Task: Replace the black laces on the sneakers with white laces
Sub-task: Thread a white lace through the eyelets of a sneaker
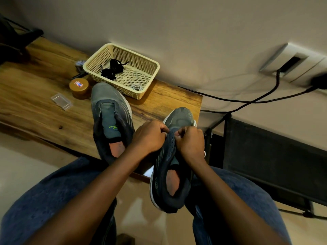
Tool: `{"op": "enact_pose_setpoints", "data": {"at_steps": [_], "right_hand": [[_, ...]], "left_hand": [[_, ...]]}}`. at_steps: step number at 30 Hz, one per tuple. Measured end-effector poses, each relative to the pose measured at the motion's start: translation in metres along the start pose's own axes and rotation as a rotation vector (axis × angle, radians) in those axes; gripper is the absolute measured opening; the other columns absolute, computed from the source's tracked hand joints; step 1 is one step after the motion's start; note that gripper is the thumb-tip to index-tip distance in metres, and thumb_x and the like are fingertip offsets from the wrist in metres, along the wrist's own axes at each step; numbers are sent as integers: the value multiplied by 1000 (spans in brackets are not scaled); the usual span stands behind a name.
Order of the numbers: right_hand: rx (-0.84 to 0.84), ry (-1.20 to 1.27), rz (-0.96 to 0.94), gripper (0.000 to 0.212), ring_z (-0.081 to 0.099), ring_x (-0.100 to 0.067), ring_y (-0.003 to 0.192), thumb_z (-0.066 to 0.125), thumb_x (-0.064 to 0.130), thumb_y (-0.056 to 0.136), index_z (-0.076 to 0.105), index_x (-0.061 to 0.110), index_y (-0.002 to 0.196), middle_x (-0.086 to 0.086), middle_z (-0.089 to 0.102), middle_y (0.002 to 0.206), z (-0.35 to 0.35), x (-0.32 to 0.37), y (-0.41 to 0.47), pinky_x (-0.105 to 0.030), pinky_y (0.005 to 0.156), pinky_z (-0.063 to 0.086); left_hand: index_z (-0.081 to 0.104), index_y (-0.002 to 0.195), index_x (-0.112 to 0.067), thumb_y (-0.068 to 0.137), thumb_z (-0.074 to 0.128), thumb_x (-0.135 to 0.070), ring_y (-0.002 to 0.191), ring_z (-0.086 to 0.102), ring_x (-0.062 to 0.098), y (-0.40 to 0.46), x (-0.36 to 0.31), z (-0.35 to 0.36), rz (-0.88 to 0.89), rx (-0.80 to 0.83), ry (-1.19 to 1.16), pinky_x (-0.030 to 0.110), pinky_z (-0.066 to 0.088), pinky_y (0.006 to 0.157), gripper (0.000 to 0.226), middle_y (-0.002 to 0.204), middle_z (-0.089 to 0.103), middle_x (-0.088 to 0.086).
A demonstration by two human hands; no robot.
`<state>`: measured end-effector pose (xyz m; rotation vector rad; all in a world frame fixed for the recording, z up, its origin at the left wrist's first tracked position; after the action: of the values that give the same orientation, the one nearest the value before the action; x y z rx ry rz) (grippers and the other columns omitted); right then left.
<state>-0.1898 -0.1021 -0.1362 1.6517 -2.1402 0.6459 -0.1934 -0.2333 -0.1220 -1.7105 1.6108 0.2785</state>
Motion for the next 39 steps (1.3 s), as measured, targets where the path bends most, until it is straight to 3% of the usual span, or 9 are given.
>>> {"op": "enact_pose_setpoints", "data": {"at_steps": [5,8,13,22,28,32,39], "right_hand": [[-51,-28,106,19,58,-22,99,61,14,85,65,27,72,2,70,88,-5,-1,-7,-36,87,34],[-70,55,185,21,59,-20,97,62,15,85,61,28,68,5,69,83,-5,-3,-9,-33,81,27],[-68,160,206,28,61,-18,90,67,13,80,56,30,61,12,59,67,-6,-4,-10,-40,90,42],[-104,242,242,23,56,-18,88,66,12,78,46,25,79,8,59,73,-8,-5,-13,-37,83,30],[-100,221,174,29,56,-18,89,67,13,82,43,27,73,6,60,78,-8,-3,-12,-35,81,30],[-108,245,131,31,59,-21,84,70,11,79,44,26,70,6,60,74,-8,-2,-10,-41,83,46],[-158,294,46,28,61,-23,86,67,8,77,51,30,73,12,58,70,-9,3,-13,-47,81,50]], "left_hand": [[70,109,-31,93,57,-27,103,62,18,-1,-3,-2,22,-7,10,37,51,89,21,115,68,-5],[71,109,-30,93,58,-27,102,63,19,-2,-6,-4,38,-15,27,36,51,88,21,113,69,-3],[71,109,-30,93,59,-19,104,63,21,-3,-8,-2,38,-22,34,36,52,87,23,115,69,-2],[71,110,-30,93,57,-23,105,62,24,-1,-7,1,40,-46,69,36,52,86,23,115,69,1],[72,93,-28,89,64,-33,89,64,22,-2,-6,-1,30,-236,4,32,49,70,11,95,72,-2],[70,89,-28,88,65,-31,83,63,17,-1,-10,1,59,-282,-41,30,47,65,5,90,71,-6],[62,98,-17,98,49,-23,97,59,27,9,-15,7,9,-209,5,31,37,71,15,105,67,7]]}}
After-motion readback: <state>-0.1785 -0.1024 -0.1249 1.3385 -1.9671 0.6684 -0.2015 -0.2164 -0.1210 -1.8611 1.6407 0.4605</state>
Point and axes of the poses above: each hand's wrist, its own y-axis towards the middle knuckle, its own z-axis out of the palm, x = y × z, the point moved 5 cm from there along y, towards the middle knuckle
